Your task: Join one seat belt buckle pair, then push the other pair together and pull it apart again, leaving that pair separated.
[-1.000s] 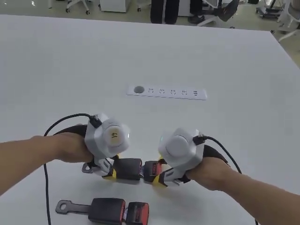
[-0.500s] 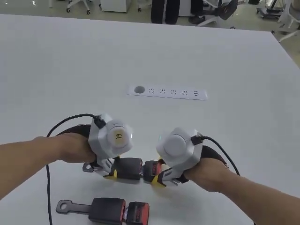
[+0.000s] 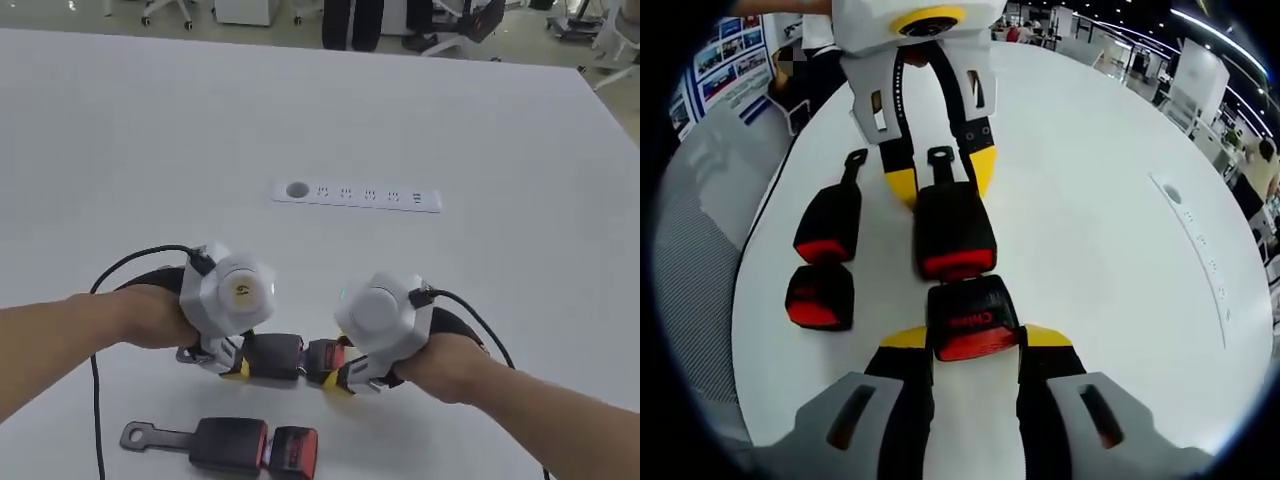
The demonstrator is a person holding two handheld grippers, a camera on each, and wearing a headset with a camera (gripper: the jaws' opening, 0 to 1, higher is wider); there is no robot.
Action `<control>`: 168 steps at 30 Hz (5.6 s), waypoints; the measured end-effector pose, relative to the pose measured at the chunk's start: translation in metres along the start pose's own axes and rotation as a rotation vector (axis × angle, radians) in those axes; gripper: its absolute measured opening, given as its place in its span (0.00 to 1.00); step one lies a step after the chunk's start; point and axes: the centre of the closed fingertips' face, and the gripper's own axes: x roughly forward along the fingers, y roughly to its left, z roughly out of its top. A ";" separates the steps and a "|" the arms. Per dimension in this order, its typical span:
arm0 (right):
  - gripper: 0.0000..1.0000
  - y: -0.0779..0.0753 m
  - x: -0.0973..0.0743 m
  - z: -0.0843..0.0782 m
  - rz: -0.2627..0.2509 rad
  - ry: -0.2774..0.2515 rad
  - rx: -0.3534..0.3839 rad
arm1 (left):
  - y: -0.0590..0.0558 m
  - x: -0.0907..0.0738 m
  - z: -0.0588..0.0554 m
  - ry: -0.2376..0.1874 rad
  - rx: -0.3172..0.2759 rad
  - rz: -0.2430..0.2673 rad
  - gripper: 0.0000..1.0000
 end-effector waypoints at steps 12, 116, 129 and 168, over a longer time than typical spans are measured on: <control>0.30 -0.005 -0.003 -0.009 0.004 0.001 -0.011 | 0.002 -0.001 -0.003 0.019 0.001 -0.007 0.28; 0.34 -0.019 -0.042 -0.063 -0.022 0.060 -0.004 | 0.000 -0.006 0.000 0.013 0.030 -0.019 0.36; 0.34 -0.018 -0.041 -0.061 -0.022 0.056 -0.014 | 0.001 -0.003 0.001 0.004 0.134 -0.017 0.33; 0.64 -0.003 -0.072 -0.060 -0.057 -0.021 0.066 | -0.020 -0.042 -0.016 -0.172 -0.150 0.015 0.47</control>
